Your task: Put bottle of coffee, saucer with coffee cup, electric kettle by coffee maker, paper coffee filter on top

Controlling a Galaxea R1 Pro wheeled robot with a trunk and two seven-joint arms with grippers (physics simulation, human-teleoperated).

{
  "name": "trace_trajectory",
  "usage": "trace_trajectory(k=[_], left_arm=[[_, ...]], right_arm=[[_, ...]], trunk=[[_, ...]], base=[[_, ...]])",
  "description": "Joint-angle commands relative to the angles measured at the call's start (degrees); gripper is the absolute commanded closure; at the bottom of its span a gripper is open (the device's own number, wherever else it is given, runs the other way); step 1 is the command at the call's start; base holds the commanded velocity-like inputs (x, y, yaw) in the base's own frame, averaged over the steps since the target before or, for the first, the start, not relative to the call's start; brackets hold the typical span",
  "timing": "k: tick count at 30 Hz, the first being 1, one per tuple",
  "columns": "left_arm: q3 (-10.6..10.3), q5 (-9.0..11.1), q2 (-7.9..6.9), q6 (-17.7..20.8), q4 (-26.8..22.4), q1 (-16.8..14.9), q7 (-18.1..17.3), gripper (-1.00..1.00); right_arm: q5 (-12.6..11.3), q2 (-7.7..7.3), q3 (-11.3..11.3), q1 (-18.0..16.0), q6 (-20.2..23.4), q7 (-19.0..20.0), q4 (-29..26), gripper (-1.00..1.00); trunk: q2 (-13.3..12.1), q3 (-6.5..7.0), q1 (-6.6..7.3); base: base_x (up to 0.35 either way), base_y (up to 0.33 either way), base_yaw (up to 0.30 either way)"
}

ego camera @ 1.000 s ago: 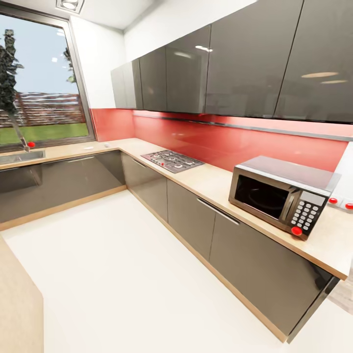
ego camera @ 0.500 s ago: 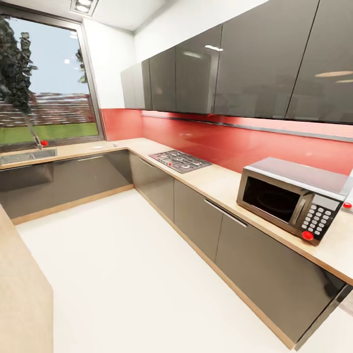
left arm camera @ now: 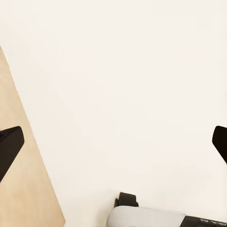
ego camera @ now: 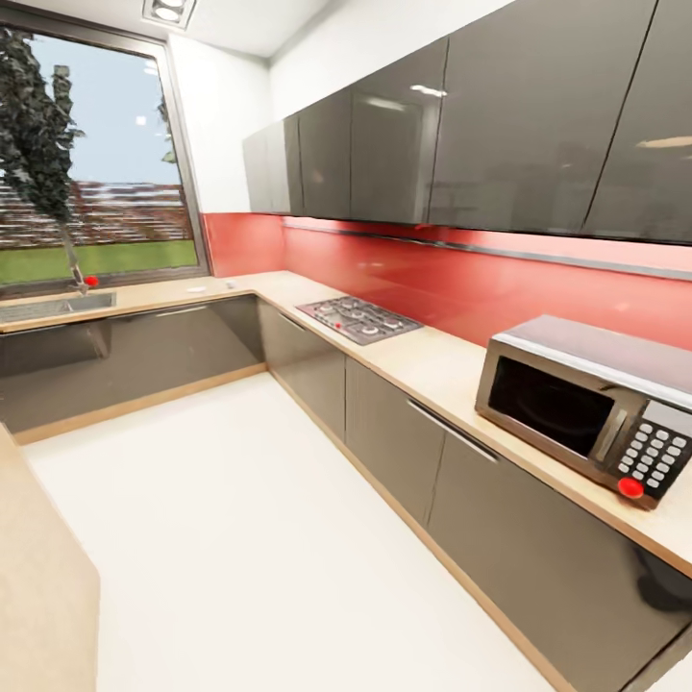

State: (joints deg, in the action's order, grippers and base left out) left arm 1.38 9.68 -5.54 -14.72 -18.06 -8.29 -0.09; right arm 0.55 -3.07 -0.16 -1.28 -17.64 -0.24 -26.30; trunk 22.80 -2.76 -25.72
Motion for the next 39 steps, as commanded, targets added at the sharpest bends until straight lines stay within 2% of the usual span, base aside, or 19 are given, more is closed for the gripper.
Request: trace_trajectory(k=[1, 21, 39], left_arm=[[0.3, 0.3, 0.00, -0.2, 0.0, -0.1, 0.0, -1.00], [0.8, 0.3, -0.01, -0.2, 0.0, -0.1, -0.1, -1.00], [0.8, 0.3, -0.06, -0.2, 0.0, -0.1, -0.1, -1.00]], right_arm=[[0.1, 0.01, 0.0, 0.0, -0.2, 0.0, 0.0, -1.00], [0.1, 0.00, 0.0, 0.0, -0.2, 0.0, 0.1, -1.00], [0.1, 0.04, 0.1, 0.0, -0.2, 0.0, 0.3, -1.00]], trunk=[[0.1, -0.14, -0.06], [0.1, -0.55, -0.06], [0.1, -0.59, -0.06]], base=[[0.333, -0.007, 0.201], [0.336, 0.000, 0.262], [0.336, 0.000, 0.019]])
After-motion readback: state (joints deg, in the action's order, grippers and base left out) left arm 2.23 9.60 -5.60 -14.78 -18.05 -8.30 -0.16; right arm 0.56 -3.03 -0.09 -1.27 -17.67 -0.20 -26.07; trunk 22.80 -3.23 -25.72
